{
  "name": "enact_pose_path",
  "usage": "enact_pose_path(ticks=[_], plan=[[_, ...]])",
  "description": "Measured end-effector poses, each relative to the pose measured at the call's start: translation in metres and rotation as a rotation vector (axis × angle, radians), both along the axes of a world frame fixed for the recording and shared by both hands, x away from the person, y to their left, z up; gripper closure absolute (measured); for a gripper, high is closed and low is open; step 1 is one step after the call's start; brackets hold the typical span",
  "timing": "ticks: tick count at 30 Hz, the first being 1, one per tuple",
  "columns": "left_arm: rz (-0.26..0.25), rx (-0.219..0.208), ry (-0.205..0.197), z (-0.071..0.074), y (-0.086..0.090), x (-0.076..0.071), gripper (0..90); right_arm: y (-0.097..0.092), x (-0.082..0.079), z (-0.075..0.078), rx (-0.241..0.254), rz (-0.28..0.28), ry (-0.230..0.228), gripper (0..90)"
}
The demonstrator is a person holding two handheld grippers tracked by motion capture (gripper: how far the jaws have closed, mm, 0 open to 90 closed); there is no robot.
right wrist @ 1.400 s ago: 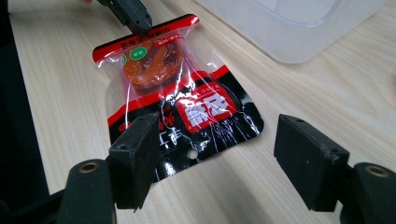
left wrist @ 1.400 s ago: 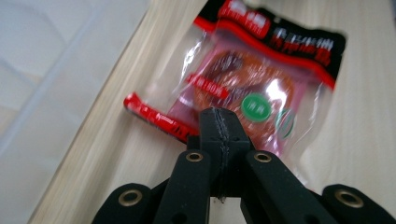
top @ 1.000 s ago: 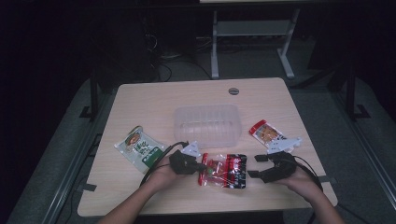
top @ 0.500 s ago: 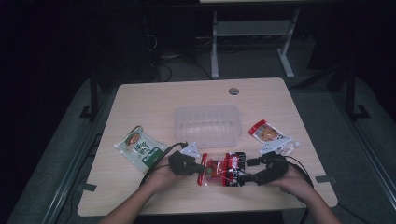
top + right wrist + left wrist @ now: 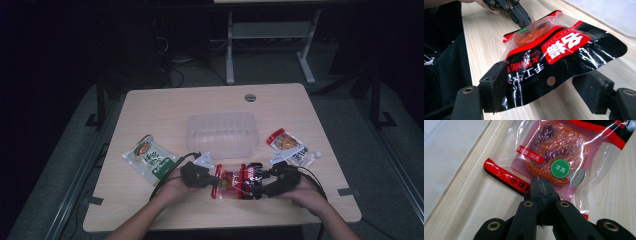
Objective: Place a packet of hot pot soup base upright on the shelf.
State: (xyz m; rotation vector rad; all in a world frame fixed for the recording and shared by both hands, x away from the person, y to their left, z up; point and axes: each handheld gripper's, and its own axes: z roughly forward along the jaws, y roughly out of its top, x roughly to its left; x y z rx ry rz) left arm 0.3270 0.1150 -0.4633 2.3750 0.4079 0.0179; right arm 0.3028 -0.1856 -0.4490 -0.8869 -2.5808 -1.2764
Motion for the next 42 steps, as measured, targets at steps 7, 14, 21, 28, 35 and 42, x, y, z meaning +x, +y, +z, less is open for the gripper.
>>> enact_pose_path(ticks=[7,14,21,28,35,42], plan=[[0.01,-0.005,0.003,0.0,0.0,-0.001,89.7,0.003,0.0,0.0,0.004,0.01,-0.015,37.0],[0.024,-0.007,0.009,0.0,-0.001,-0.002,89.7,0.009,0.001,0.002,0.006,0.019,-0.043,50.3],[0.026,-0.004,0.01,0.0,0.0,-0.002,89.8,0.015,0.001,0.003,-0.013,0.016,-0.084,66.1],[0.04,-0.026,0.012,-0.002,0.0,-0.002,89.8,0.021,0.001,0.003,-0.051,0.029,-0.113,80.7],[0.053,-0.036,0.025,-0.002,0.0,-0.003,89.8,0.022,0.006,0.003,-0.054,0.04,-0.121,89.7],[0.024,-0.018,0.024,-0.001,-0.002,-0.005,89.8,0.019,0.008,0.006,0.001,0.071,-0.121,90.0]])
